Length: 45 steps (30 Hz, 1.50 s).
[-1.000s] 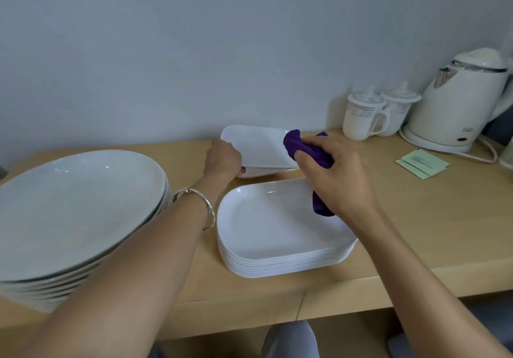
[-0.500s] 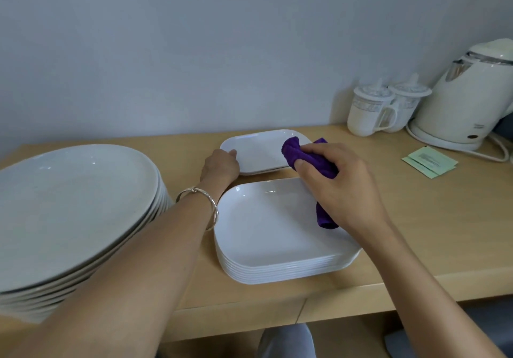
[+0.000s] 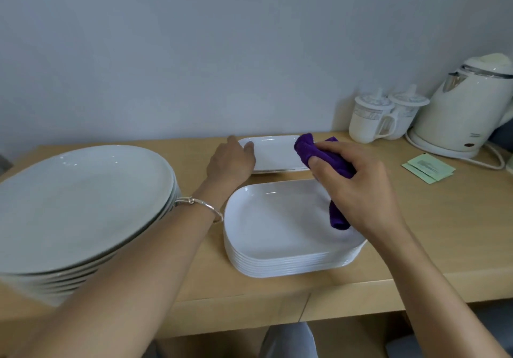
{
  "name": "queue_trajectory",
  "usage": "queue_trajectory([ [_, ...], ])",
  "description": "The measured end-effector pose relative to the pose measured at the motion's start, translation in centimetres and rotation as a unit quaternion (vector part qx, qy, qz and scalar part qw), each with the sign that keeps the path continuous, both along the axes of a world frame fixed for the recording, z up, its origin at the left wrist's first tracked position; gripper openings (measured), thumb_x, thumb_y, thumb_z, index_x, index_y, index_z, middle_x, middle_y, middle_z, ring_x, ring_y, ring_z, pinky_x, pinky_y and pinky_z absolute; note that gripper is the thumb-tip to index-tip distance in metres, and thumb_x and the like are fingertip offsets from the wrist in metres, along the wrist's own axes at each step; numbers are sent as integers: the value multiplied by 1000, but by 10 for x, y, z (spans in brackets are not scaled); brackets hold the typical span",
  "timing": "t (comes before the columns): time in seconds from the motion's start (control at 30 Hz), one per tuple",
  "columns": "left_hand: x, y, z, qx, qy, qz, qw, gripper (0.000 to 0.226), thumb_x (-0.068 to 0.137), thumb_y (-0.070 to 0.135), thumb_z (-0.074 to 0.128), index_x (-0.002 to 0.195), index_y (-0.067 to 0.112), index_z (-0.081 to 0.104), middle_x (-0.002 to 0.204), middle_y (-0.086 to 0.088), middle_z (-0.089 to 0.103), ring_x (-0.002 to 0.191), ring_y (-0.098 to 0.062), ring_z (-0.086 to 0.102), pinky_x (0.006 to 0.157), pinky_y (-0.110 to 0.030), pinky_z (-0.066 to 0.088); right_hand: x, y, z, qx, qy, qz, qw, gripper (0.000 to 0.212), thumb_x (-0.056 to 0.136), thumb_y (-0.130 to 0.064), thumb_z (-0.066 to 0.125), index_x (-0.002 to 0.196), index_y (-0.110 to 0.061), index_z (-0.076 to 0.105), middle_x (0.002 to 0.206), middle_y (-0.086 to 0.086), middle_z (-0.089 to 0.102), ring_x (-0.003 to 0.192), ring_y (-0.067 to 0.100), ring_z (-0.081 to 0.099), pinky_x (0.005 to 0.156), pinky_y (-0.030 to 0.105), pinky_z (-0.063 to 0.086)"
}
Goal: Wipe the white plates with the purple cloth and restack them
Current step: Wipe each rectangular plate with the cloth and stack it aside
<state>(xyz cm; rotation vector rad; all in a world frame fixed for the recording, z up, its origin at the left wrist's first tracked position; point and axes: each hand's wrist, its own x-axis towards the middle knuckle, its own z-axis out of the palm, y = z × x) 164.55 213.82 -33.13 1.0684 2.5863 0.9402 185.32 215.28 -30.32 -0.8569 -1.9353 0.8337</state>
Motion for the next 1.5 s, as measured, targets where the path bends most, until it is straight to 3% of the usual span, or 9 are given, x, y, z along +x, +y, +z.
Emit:
queue_trajectory([
  [0.17,37,-56,25,45,-4,-179,983,51,103,45,41,146,17,44,132,3,55,122,-14,50,94,-26,39,19,-7,20,3,48,-34,998,16,85,-30,64,98,-40,67,86,-13,65,73,1,60,66,18,45],
  [0.3,48,-114,5,16,12,-255,967,75,94,57,48,156,23,21,156,14,25,145,-5,23,113,-24,24,39,-8,28,-2,50,-79,996,13,88,-32,59,97,-41,65,73,-14,61,59,1,53,57,21,41],
  [0.4,45,-138,-12,7,-58,-282,958,84,75,72,58,144,35,27,133,39,27,134,5,28,101,-18,33,35,-10,16,-14,-28,-57,998,15,89,-31,56,93,-44,62,70,-13,62,60,3,55,53,14,42],
  [0.5,43,-139,-20,15,-71,-274,959,88,62,76,59,137,38,31,132,30,35,125,3,38,102,-32,42,12,-10,-16,5,-173,-31,984,21,90,-31,54,108,-36,64,97,-6,64,93,14,59,74,25,45],
  [0.63,43,-135,-25,48,-102,-255,960,87,56,70,67,133,48,33,134,30,37,124,5,41,99,-32,44,-13,-13,-36,44,-375,-77,923,42,95,-34,45,137,-30,43,140,4,38,130,28,27,106,39,25],
  [0.8,39,-130,-28,41,-92,-239,966,91,45,72,73,124,40,40,125,24,48,115,-4,49,92,-40,49,-43,-23,-37,62,-377,-96,919,40,96,-34,42,133,-22,41,136,10,37,122,34,32,98,45,33],
  [1.13,37,-125,-24,25,-21,-256,966,94,39,73,73,124,45,43,118,22,57,108,-10,59,81,-37,53,-21,-36,-27,73,-280,249,924,11,76,-39,59,85,-38,64,91,-16,56,96,5,48,88,23,38],
  [1.4,36,-130,-20,-8,-12,-242,970,92,42,74,68,125,48,39,125,26,48,116,-11,51,88,-39,51,3,2,-23,87,-382,-39,919,27,90,-29,54,116,-24,59,119,0,50,119,26,36,95,30,31],
  [1.5,36,-127,-22,-5,-19,-235,972,97,39,74,70,125,43,39,123,26,50,113,-9,54,87,-39,52,-42,-24,-33,78,-358,1,931,33,93,-30,48,124,-18,52,128,7,45,121,31,33,103,38,29],
])
